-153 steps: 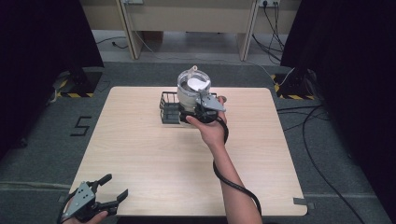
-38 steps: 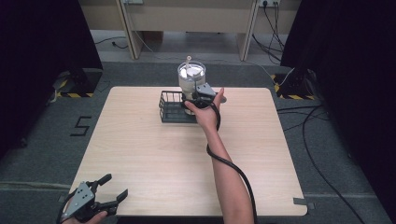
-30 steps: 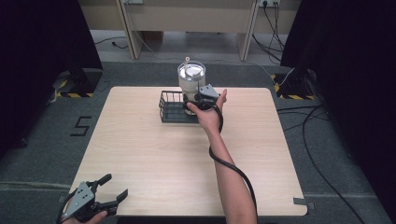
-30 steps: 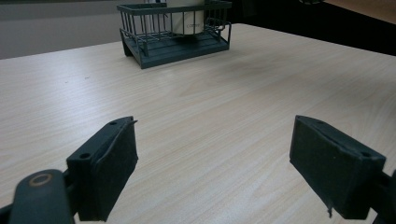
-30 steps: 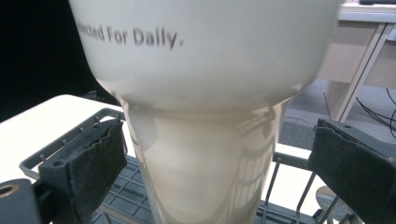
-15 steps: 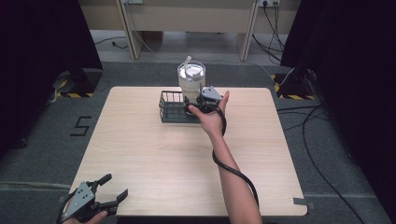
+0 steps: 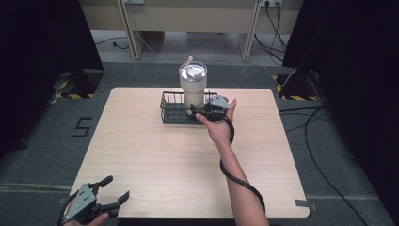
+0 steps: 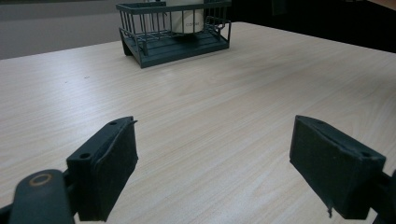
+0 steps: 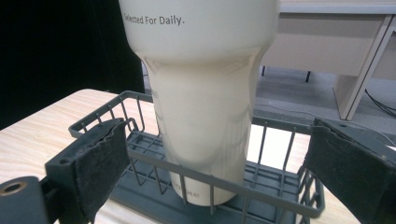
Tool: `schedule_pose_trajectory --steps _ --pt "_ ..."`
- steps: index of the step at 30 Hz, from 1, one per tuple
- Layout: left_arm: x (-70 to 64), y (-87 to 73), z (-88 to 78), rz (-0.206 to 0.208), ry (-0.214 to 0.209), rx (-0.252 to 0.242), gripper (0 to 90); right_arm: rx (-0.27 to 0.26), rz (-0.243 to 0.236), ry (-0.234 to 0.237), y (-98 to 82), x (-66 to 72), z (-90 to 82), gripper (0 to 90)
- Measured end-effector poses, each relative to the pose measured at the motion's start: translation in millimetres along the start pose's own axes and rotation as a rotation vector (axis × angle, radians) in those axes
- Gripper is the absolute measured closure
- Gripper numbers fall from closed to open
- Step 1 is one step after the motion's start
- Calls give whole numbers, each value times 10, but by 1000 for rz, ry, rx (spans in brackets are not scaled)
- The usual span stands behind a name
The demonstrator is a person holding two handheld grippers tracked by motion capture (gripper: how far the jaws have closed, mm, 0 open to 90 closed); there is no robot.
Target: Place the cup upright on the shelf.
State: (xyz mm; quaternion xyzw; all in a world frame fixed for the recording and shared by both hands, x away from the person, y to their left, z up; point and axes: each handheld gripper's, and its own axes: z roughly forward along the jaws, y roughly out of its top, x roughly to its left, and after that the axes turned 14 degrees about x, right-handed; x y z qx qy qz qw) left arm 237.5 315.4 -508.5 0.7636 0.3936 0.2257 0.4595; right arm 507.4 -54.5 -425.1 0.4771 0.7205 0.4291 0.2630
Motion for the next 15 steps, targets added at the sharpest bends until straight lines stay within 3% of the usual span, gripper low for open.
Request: schedule_pose_trajectory --steps 15 --pt "-9 -1 8 1 -1 3 144 -4 -9 13 -155 -29 -268 63"
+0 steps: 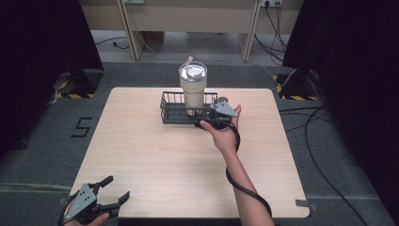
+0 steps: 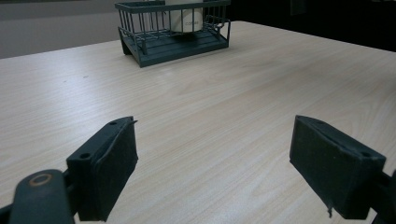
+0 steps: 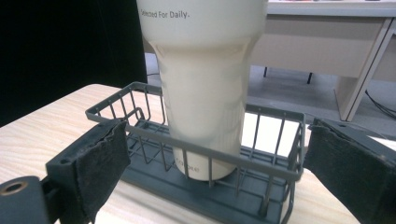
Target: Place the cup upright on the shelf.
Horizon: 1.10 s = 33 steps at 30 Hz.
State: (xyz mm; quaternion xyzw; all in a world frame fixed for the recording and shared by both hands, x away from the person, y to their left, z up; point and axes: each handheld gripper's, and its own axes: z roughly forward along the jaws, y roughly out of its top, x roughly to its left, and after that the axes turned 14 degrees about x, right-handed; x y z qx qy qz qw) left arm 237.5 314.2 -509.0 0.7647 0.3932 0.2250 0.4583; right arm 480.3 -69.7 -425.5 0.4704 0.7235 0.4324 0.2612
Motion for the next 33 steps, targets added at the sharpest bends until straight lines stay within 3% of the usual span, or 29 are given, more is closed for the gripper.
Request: schedule_pose_trajectory --steps 33 --pt "-15 -3 13 1 0 6 144 37 9 -28 -442 -233 -485 80"
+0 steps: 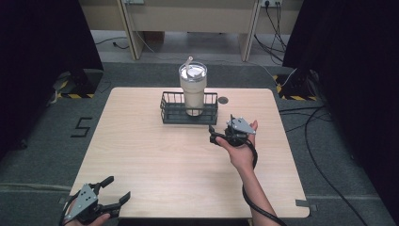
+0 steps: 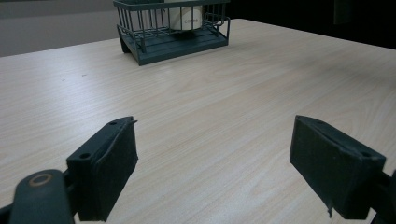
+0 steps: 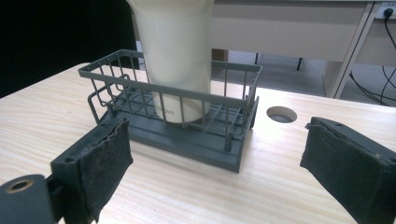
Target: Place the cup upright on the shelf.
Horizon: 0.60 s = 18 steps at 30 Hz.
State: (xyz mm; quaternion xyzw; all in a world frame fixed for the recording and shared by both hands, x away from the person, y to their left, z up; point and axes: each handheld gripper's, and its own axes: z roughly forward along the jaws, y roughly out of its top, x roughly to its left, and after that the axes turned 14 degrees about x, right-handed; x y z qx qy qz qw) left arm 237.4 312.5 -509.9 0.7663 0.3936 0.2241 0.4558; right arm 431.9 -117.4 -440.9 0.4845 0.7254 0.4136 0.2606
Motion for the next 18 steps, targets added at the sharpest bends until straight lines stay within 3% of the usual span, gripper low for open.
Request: schedule_pose_trajectory --steps 18 --pt "-4 0 -1 6 3 6 144 16 17 -28 -242 -114 -229 100"
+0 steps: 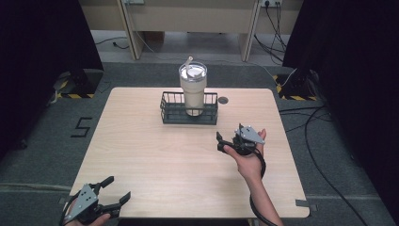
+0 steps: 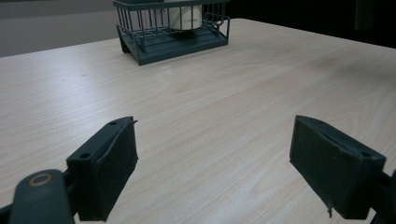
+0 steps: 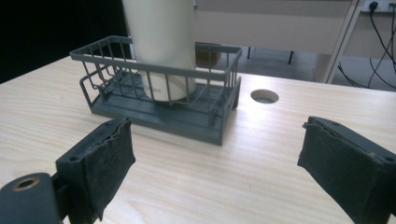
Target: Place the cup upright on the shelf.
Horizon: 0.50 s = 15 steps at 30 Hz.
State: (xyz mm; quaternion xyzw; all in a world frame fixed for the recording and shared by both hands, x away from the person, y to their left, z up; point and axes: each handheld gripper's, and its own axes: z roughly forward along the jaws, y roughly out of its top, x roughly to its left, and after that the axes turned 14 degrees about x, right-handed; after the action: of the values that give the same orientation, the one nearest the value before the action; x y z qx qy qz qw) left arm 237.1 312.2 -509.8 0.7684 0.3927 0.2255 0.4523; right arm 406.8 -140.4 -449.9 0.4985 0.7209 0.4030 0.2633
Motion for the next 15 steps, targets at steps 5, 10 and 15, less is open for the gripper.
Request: schedule_pose_trajectory --steps 5,10,15 --pt "-1 -1 1 0 1 1 144 4 -3 -4 -76 -22 -74 103" --pt "-1 -1 1 1 1 1 144 9 0 -14 -150 -62 -133 108" --pt "-2 -1 1 1 1 0 144 12 11 -23 -227 -98 -187 110"
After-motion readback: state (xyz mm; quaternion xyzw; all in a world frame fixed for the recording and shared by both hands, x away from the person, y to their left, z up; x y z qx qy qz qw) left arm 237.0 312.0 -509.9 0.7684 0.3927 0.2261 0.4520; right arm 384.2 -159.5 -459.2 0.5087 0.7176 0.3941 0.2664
